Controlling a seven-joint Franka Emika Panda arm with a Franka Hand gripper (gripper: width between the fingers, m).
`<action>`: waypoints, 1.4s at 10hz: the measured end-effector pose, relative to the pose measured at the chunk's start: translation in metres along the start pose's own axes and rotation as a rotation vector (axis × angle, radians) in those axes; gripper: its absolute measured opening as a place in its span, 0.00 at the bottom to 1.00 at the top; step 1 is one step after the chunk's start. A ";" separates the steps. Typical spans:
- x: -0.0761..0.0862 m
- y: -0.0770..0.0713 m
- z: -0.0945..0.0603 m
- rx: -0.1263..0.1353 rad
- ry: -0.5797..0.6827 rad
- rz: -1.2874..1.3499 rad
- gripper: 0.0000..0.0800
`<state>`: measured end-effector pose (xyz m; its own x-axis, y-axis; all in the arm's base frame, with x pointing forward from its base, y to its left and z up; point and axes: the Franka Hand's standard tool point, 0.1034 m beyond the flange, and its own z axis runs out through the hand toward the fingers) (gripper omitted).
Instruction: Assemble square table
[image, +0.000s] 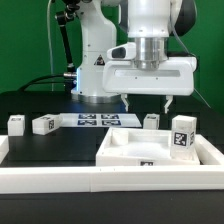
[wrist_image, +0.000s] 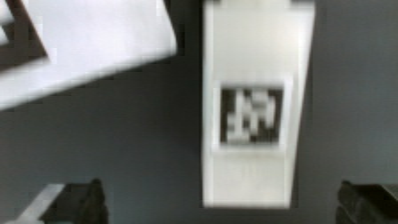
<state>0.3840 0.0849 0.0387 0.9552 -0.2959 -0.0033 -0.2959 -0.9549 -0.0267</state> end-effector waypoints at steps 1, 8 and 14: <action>0.004 -0.005 -0.002 -0.007 -0.084 -0.017 0.81; 0.011 -0.004 -0.006 -0.023 -0.522 -0.079 0.81; 0.010 -0.004 -0.001 -0.045 -0.848 -0.074 0.81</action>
Offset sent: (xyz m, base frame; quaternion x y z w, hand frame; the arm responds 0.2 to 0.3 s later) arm 0.0132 0.0123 0.0009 0.0367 -0.2308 -0.0228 0.9720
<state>0.3949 0.0860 0.0395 0.6469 -0.1299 -0.7514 -0.2156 -0.9763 -0.0168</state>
